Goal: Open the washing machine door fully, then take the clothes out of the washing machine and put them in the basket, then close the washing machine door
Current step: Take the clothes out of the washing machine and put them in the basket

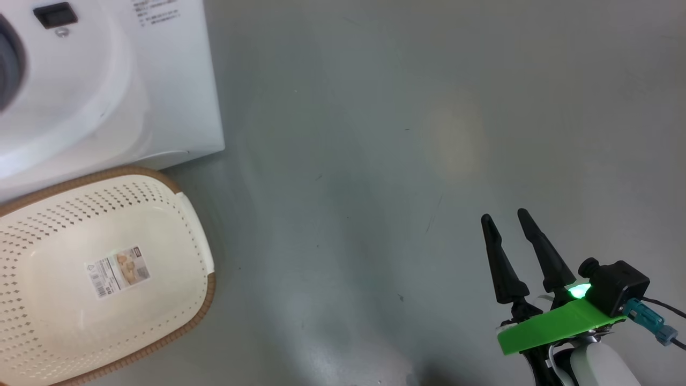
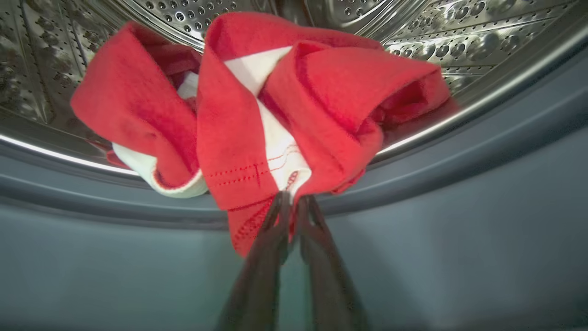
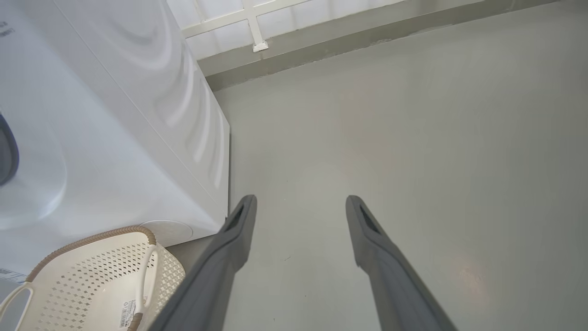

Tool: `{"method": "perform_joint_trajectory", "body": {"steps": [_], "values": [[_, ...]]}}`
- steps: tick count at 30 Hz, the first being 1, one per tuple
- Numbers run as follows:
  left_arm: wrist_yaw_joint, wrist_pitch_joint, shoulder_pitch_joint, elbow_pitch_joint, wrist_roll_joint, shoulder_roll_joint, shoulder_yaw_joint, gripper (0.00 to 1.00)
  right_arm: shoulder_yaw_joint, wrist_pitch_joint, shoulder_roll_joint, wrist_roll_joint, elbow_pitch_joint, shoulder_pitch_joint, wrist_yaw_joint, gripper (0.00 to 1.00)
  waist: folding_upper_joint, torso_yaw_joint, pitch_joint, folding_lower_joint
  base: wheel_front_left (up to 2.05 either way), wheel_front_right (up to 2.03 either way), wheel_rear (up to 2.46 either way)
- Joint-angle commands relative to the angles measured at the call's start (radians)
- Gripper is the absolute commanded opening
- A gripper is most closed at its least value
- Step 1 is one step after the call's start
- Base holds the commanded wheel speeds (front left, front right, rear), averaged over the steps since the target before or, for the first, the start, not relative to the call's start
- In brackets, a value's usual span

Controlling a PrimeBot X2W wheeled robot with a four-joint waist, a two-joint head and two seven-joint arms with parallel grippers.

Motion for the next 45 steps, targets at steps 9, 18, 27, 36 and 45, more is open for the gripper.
{"method": "perform_joint_trajectory", "body": {"steps": [9,18,27,36,45], "values": [[0.001,-0.038,0.009,-0.045,-0.027,0.014,0.013,0.00,0.009,-0.006,-0.010,-0.016,-0.013,-0.004,0.007,1.00,-0.0001,0.036,-0.040,0.0000,0.00,0.00,0.00],[0.000,-0.040,0.244,-0.427,-0.056,-0.079,0.171,0.00,-0.011,-0.006,-0.010,-0.044,0.000,0.015,0.007,1.00,-0.0001,0.096,-0.145,0.0000,0.00,0.00,0.00],[-0.042,-0.040,0.448,-0.704,-0.020,-0.245,0.317,0.00,-0.048,-0.006,-0.010,-0.068,0.003,0.055,0.007,1.00,-0.0001,0.168,-0.219,0.0000,0.00,0.00,0.00],[-0.054,-0.040,0.623,-0.979,0.007,-0.380,0.335,0.00,-0.090,-0.006,-0.010,-0.076,-0.007,0.085,0.007,1.00,-0.0001,0.246,-0.244,0.0000,0.00,0.00,0.00],[-0.055,-0.040,0.765,-1.257,0.012,-0.400,0.266,0.00,-0.112,-0.006,-0.010,-0.086,-0.006,0.083,0.007,1.00,-0.0001,0.275,-0.251,0.0000,0.00,0.00,0.00]]}}
